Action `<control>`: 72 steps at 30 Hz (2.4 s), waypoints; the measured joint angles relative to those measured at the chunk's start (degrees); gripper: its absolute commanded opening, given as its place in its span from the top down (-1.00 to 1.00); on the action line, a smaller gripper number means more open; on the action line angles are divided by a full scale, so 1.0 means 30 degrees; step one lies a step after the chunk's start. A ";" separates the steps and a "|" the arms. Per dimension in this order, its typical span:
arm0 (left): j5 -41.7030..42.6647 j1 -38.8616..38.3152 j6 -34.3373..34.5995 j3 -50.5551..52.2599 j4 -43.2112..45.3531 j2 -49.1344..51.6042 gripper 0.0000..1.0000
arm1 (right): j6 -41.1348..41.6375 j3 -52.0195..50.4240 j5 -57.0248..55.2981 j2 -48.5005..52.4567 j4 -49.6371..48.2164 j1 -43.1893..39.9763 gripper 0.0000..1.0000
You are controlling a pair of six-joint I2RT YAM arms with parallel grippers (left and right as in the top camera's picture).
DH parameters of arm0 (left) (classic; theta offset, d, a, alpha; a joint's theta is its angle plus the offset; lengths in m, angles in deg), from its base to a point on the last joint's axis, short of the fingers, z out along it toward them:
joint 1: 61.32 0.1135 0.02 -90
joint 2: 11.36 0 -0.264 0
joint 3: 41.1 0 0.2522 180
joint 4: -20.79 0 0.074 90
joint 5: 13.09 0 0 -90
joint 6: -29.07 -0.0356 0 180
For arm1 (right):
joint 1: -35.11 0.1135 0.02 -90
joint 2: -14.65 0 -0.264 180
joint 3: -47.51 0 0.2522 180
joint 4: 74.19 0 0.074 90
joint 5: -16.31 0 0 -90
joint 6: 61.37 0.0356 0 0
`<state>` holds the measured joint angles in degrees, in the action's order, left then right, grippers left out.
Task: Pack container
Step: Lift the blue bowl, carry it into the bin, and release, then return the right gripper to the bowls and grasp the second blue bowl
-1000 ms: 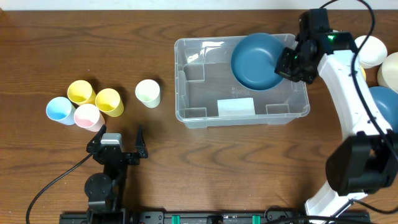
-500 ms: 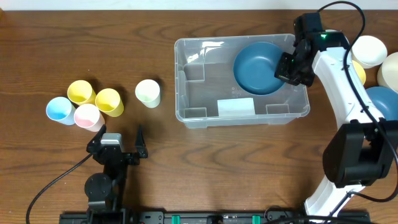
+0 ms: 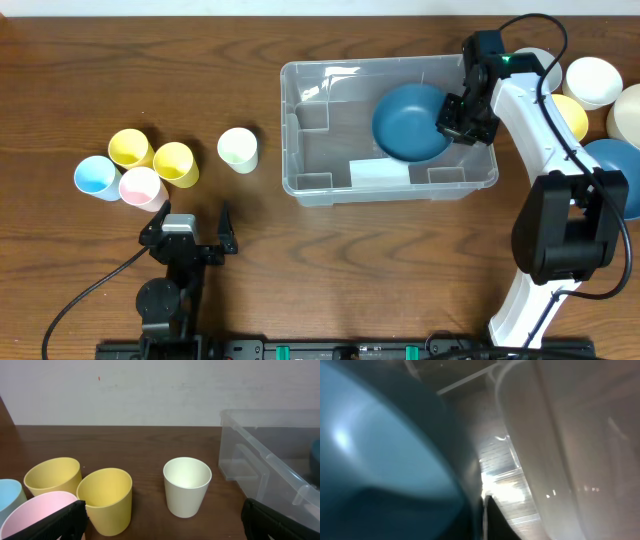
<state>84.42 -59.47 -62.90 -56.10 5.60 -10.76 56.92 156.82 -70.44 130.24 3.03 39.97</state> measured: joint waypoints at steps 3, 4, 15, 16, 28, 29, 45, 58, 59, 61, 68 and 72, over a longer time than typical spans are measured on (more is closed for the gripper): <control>0.0000 0.0000 0.0000 0.0000 0.0000 0.0000 -0.96 | 0.0087 0.0000 0.0051 0.0000 -0.0029 0.0000 0.28; 0.0000 0.0000 0.0000 0.0000 0.0000 0.0000 -0.96 | 0.0124 0.0000 0.0058 0.0000 -0.0036 0.0000 0.26; 0.0000 0.0000 0.0000 0.0000 0.0000 0.0000 -0.96 | -0.0095 0.0699 0.0342 0.0007 0.0197 0.0000 -0.14; 0.0000 0.0000 0.0000 0.0000 0.0007 0.0000 -0.96 | -0.0182 0.1188 0.0415 0.0007 0.0503 0.0000 -0.29; 0.0000 0.0000 0.0000 0.0000 0.0000 0.0000 -0.96 | -0.1399 1.0251 -0.1013 -0.1370 0.5836 -0.0947 -0.99; 0.0000 0.0000 0.0000 0.0000 0.0000 0.0000 -0.96 | -0.1129 1.0426 -0.1501 -0.1654 0.6266 -0.1384 -0.99; 0.0000 0.0000 0.0000 0.0000 0.0000 0.0000 -0.96 | 0.3767 0.4167 -0.4685 -0.2404 0.6987 -0.9522 -0.98; 0.0000 0.0000 0.0000 0.0000 0.0000 0.0000 -0.96 | 0.4860 -0.1515 -0.3490 -0.2222 0.2375 -1.2917 -0.98; 0.0000 0.0000 0.0000 0.0000 0.0000 0.0000 -0.96 | 0.4991 -0.1719 -0.3483 -0.2222 0.1931 -1.3216 -0.98; 0.0000 0.0000 0.0000 0.0000 0.0000 0.0000 -0.96 | 0.5238 -0.2186 -0.3461 -0.2229 0.1282 -1.3682 -0.98; 0.0000 0.0000 0.0000 0.0007 0.0000 0.0000 -0.96 | 0.5654 -0.4983 -0.3432 -0.2222 -0.1457 -1.4753 -0.98; 0.0000 0.0000 0.0000 0.0000 0.0000 0.0000 -0.96 | 0.5785 -0.6674 -0.3417 -0.2222 -0.3228 -1.4863 -0.98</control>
<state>84.42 -59.47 -62.90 -56.10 5.60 -10.76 74.28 136.80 -80.69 123.57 -6.65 -4.62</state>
